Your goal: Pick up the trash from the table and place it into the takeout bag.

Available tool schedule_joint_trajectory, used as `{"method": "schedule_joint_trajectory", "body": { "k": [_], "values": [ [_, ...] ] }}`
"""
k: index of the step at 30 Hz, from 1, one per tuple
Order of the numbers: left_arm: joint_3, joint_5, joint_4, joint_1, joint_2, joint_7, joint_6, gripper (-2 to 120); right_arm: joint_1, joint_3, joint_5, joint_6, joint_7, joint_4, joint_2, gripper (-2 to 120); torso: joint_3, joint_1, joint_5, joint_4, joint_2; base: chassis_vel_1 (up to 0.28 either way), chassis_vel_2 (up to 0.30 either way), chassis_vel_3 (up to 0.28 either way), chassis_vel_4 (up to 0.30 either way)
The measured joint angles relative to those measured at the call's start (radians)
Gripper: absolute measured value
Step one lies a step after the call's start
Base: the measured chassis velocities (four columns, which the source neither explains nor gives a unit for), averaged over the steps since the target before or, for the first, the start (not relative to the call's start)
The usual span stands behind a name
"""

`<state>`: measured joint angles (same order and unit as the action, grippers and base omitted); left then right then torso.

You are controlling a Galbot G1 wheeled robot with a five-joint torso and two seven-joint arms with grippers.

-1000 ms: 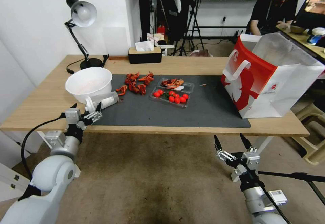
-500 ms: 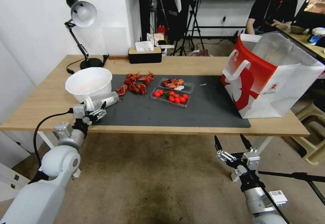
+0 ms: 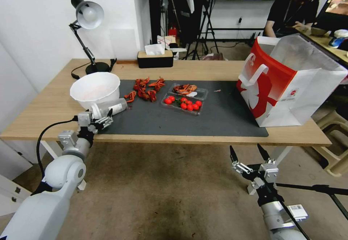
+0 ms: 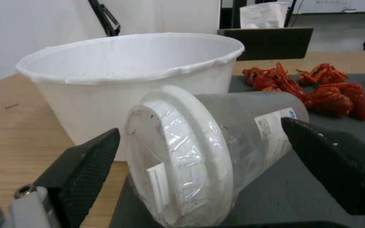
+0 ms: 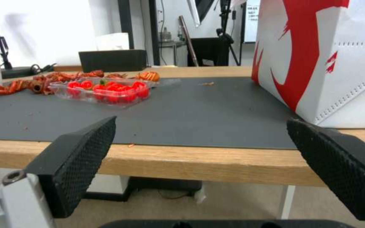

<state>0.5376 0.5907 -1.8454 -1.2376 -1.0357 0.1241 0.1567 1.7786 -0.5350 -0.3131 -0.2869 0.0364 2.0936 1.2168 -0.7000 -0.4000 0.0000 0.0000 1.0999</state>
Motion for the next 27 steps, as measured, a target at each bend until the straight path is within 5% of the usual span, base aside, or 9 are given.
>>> {"method": "schedule_joint_trajectory", "body": {
  "k": [16, 22, 27],
  "values": [
    [0.02, 0.008, -0.005, -0.019, -0.019, -0.029, -0.015, 31, 0.0, 0.001, 0.001, -0.005, 0.0, 0.0, 0.003, 100, 0.0, 0.0, 0.0001, 0.0, 0.0, 0.0, 0.0, 0.0, 0.0],
    [0.025, 0.007, -0.011, -0.032, -0.03, -0.034, -0.027, 17, 0.001, 0.001, 0.002, -0.007, 0.0, -0.001, 0.004, 100, 0.0, 0.0, 0.0, 0.0, 0.0, 0.0, 0.0, 0.0, 0.0],
    [0.034, 0.007, -0.015, -0.041, -0.037, -0.04, -0.042, 17, 0.001, 0.002, 0.003, -0.008, 0.0, -0.002, 0.005, 100, 0.0, 0.0, -0.0001, -0.0001, 0.0, 0.0, 0.0, 0.0, 0.0]
  ]
}}
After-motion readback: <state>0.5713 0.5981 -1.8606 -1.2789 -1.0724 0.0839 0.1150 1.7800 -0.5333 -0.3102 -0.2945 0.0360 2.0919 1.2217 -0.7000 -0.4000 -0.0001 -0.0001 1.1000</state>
